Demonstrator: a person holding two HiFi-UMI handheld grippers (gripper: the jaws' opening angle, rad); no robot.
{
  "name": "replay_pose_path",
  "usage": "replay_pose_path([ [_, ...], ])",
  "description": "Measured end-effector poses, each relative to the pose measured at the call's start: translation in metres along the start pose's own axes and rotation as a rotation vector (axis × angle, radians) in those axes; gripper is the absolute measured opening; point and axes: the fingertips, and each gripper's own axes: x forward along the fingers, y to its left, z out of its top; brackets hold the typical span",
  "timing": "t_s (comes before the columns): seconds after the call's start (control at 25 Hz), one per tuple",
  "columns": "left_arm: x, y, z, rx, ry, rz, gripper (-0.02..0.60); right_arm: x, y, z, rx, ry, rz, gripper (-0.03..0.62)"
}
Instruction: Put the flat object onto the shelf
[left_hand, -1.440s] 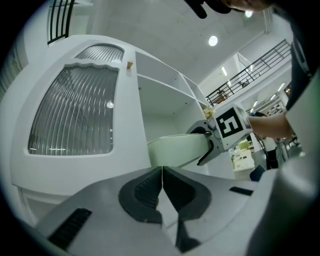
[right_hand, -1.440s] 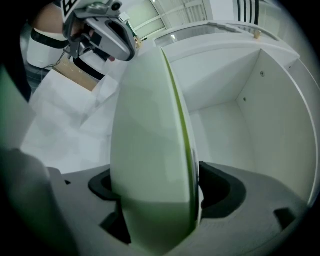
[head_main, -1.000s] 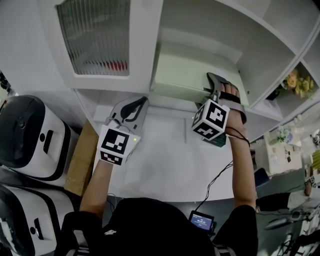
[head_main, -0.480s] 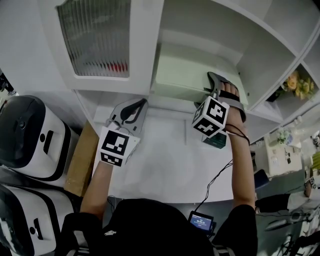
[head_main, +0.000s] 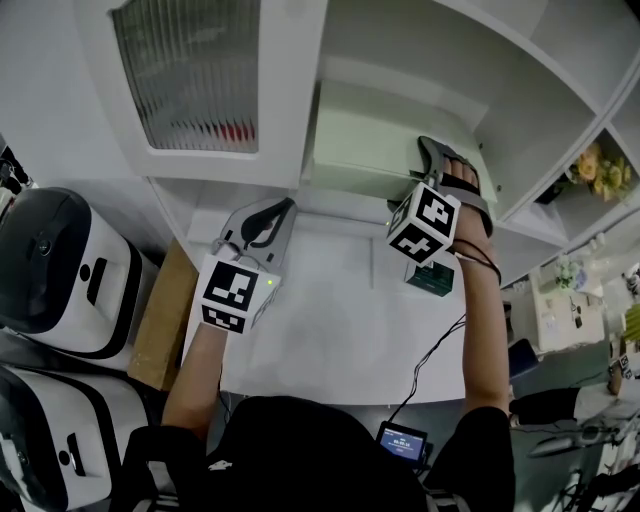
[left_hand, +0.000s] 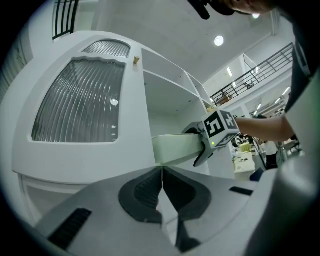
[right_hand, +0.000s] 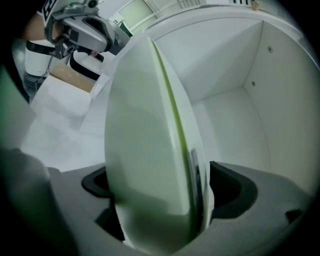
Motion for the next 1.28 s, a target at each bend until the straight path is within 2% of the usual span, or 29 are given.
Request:
replay_pose_path([
  [0.36, -0.004, 0.001, -0.001, 0.001, 0.0, -0.006, 0.006, -0.001, -0.001, 0.001, -0.003, -0.027, -0.031, 0.517],
  [0.88, -0.02, -0.007, 0.013, 0.011, -0.015, -0.063, 0.006, -0.056, -0.009, 0.02, 0.129, -0.142, -0.116, 0.515],
  [1.28, -0.051, -0.01, 0.024, -0.001, -0.029, -0.085, 0.006, -0.096, 0.011, 0.027, 0.244, -0.152, -0.1, 0.514],
])
